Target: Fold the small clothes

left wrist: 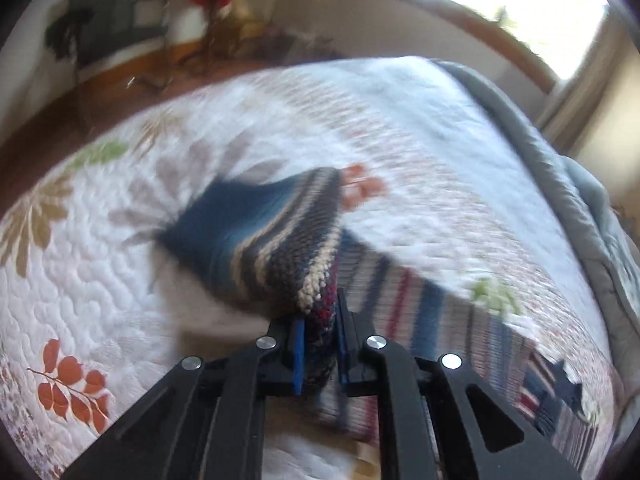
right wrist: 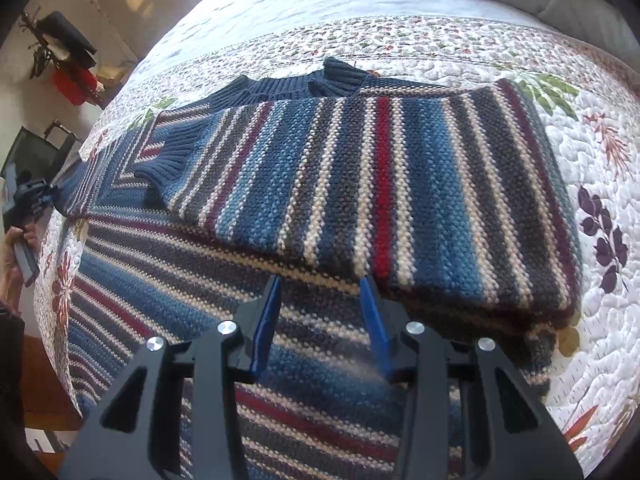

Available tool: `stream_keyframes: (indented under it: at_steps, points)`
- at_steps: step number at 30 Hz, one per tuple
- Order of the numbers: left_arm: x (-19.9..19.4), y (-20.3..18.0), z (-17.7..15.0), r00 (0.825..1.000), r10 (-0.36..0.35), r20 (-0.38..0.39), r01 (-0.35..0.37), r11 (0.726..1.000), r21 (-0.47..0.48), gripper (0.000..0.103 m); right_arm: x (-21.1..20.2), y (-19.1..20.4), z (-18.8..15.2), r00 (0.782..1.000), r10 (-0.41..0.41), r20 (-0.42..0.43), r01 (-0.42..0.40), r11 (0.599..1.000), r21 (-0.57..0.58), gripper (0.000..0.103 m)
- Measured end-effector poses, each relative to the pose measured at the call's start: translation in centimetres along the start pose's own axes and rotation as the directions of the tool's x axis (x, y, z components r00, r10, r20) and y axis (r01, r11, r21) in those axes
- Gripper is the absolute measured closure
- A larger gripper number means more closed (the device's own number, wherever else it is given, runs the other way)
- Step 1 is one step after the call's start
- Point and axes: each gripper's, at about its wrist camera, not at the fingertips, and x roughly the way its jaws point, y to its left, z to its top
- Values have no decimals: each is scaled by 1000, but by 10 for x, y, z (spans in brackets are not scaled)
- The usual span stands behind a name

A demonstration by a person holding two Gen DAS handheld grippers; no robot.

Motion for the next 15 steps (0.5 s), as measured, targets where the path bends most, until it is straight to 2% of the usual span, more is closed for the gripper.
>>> stream_keyframes:
  at_steps: [3, 7, 12, 15]
  points:
    - [-21, -38, -6, 998, -47, 35, 45, 996, 73, 91, -7, -3, -4, 1000, -4, 15, 4, 1000, -4, 62]
    - [-50, -107, -26, 988, -137, 66, 123, 974, 190, 91, -20, -11, -9, 999, 14, 37, -14, 1000, 3, 62]
    - [-78, -186, -64, 962, -270, 48, 243, 920, 307, 91, -34, -23, -18, 998, 20, 63, -20, 1000, 7, 62]
    - [-87, -225, -88, 947, -321, 29, 289, 885, 365, 91, -41, -31, -23, 997, 24, 75, -25, 1000, 12, 62]
